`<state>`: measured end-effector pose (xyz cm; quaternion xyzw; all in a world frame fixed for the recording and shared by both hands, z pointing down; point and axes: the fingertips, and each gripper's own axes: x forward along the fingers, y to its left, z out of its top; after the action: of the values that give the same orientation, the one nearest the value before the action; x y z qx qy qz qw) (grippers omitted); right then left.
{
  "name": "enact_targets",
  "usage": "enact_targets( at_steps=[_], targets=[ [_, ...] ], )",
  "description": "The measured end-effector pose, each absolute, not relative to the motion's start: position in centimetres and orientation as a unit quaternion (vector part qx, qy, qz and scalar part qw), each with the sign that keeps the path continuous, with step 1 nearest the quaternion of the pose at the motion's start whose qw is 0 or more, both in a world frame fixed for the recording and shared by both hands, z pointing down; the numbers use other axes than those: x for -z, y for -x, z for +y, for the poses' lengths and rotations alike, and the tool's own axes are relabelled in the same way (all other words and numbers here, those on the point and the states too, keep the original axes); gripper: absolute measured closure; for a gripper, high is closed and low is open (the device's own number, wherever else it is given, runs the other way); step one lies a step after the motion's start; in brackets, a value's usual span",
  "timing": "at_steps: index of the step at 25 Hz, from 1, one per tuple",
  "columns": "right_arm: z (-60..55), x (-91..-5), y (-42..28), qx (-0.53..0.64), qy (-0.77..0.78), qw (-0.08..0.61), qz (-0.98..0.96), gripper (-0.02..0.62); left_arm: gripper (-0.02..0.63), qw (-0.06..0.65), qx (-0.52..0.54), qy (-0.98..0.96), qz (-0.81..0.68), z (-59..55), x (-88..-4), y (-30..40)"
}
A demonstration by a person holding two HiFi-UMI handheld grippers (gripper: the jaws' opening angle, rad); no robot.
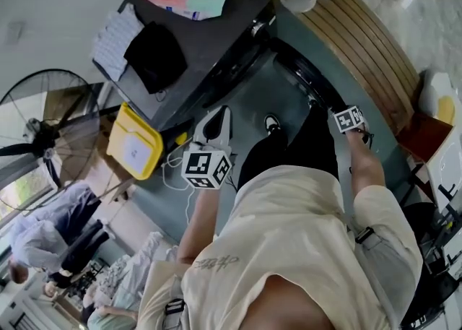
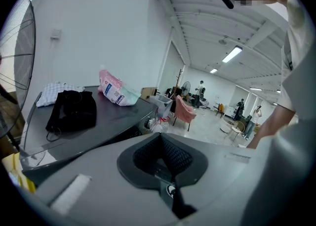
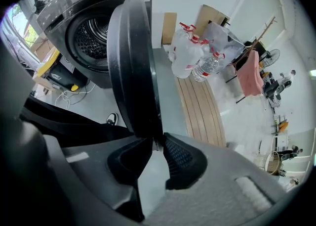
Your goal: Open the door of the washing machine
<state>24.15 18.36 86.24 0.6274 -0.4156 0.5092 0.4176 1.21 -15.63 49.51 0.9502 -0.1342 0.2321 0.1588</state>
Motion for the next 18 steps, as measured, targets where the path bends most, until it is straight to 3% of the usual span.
enact_targets(
  at_steps=[18],
  targets=[
    [16.3,-85.6,-41.0,-0.416,-0.566,0.494,-0.513,0.515,0.589,0.243,-0.170,-0.915,-0.273,-14.4,-49.0,-13.5]
  ],
)
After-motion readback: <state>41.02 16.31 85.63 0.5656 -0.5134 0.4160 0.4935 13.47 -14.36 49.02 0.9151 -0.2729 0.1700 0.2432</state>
